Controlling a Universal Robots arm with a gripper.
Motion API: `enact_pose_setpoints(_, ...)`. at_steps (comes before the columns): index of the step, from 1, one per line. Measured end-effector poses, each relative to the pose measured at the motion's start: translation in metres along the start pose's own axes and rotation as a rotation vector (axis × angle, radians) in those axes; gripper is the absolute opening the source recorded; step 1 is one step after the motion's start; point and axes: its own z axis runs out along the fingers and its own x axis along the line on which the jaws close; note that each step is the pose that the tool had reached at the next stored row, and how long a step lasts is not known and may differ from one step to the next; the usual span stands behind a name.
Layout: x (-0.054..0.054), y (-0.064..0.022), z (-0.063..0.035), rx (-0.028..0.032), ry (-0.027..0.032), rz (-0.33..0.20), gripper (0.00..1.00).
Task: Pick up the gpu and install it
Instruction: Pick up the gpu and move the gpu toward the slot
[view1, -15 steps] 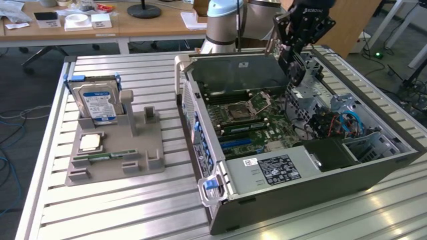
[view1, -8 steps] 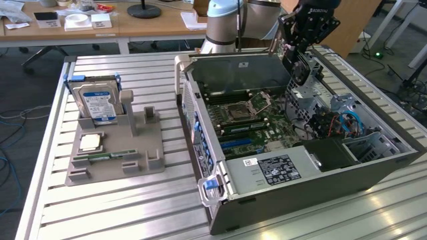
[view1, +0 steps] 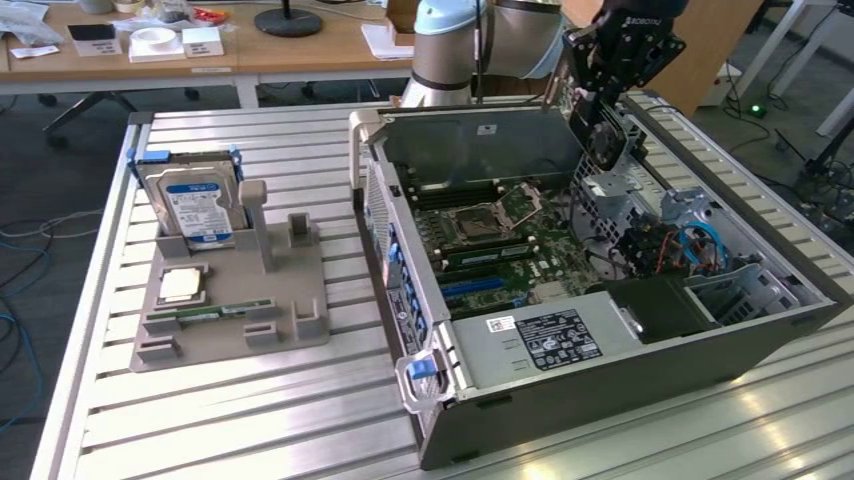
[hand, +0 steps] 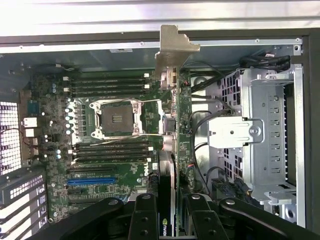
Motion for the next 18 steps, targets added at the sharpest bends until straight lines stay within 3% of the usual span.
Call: enact_pose_setpoints(18,-0.011,0.0007,0.0009,-0.0001,0.001,-0.006,0.26)
